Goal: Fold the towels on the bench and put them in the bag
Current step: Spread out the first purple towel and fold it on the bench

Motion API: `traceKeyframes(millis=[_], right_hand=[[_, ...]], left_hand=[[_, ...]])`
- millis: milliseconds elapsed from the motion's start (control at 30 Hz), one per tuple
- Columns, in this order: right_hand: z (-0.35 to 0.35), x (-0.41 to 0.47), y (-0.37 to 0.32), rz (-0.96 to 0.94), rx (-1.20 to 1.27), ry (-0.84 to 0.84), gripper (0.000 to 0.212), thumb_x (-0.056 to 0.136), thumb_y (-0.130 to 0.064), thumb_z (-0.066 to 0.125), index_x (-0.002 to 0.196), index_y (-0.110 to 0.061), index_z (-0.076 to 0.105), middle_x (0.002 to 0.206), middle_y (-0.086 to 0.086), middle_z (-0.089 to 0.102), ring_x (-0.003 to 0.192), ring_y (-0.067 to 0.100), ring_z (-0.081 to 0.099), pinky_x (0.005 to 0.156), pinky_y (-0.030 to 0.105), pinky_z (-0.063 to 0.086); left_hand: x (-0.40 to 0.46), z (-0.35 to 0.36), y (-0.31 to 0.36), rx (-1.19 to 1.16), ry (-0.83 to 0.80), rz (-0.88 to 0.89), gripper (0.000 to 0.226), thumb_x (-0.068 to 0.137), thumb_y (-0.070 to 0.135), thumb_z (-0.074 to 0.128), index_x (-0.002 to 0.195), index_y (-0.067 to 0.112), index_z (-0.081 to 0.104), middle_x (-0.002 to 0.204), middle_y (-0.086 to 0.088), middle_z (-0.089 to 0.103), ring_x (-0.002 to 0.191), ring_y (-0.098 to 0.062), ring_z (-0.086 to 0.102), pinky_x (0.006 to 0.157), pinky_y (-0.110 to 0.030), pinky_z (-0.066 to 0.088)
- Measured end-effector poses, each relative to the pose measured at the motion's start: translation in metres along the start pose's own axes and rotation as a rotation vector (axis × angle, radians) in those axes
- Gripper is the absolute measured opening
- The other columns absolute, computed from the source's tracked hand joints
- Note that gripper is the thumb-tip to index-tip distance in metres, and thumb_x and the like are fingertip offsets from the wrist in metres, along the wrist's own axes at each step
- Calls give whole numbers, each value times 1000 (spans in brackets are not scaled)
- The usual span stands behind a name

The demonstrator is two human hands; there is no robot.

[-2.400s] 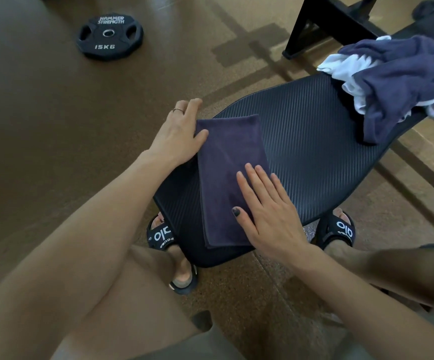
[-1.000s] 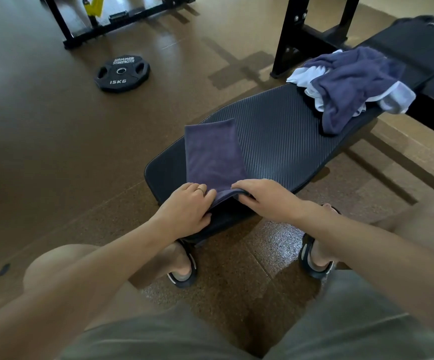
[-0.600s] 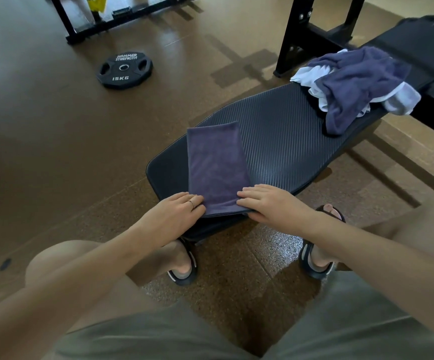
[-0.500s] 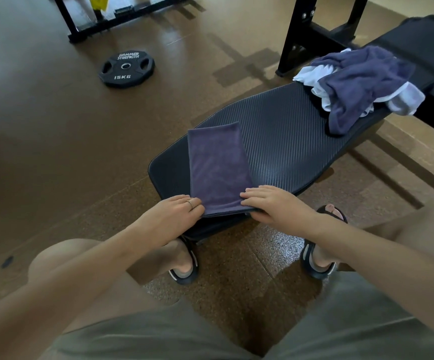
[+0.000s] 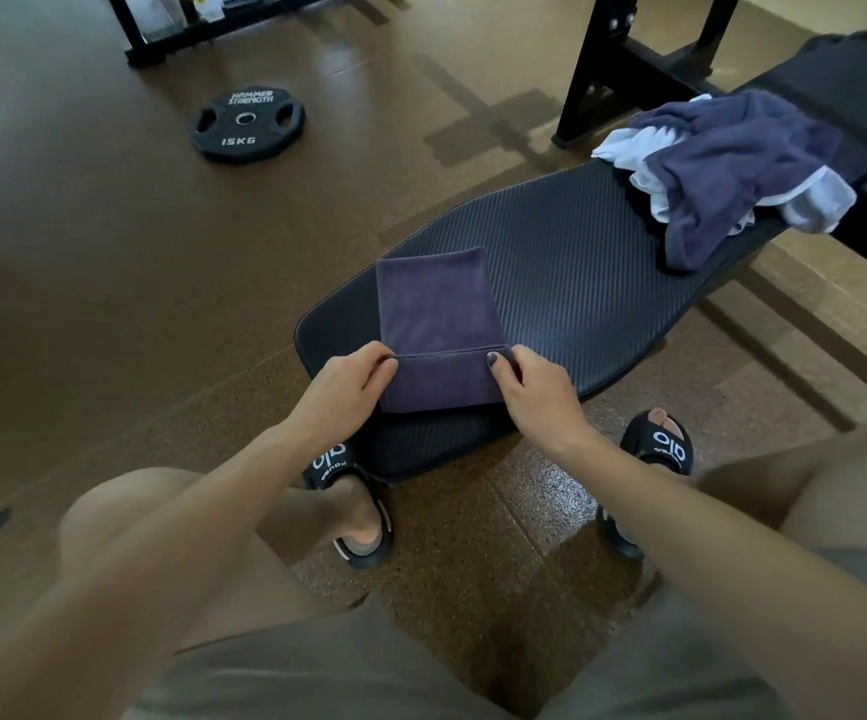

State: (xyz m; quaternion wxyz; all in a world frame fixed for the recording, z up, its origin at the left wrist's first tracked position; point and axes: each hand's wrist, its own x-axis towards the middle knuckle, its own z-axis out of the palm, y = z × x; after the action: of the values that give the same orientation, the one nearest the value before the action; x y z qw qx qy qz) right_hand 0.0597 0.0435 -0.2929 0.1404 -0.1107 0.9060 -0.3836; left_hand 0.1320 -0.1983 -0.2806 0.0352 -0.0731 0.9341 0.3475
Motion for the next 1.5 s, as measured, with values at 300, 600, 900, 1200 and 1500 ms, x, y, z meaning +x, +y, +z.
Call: traceKeyframes(millis=[300,600,900,1200,1500], right_hand=[[20,-2,-4,-86,-283,206,24,105,-32,44,88,-15,44,87,3,56,80,25,56,72,44,48],[11,8,-7,2,-332,129,24,106,-39,41,105,-15,41,97,9,67,87,32,64,65,38,41],[12,13,-5,-243,-460,256,16,100,-25,57,101,-12,49,94,5,39,68,24,46,52,36,43],[-1,4,-4,-750,-744,131,32,98,-35,46,98,-9,65,102,7,59,100,28,53,93,42,43],[-15,18,4,-752,-624,-41,30,86,-24,51,109,-10,63,107,4,61,99,26,59,99,39,45]], left_hand=[[13,9,0,84,54,-81,14,103,37,51,103,26,61,83,10,67,77,-9,64,71,-39,56],[11,15,12,381,101,13,16,103,35,46,98,20,49,72,4,61,59,-14,59,59,-39,54],[17,20,7,781,177,414,27,87,18,66,112,19,55,112,-9,53,92,-27,54,78,-38,47],[13,15,4,630,94,534,19,100,27,51,113,20,63,110,1,61,97,-20,60,82,-34,49],[12,-1,3,631,-39,487,49,76,53,55,115,23,57,115,4,56,97,-16,57,87,-33,48]])
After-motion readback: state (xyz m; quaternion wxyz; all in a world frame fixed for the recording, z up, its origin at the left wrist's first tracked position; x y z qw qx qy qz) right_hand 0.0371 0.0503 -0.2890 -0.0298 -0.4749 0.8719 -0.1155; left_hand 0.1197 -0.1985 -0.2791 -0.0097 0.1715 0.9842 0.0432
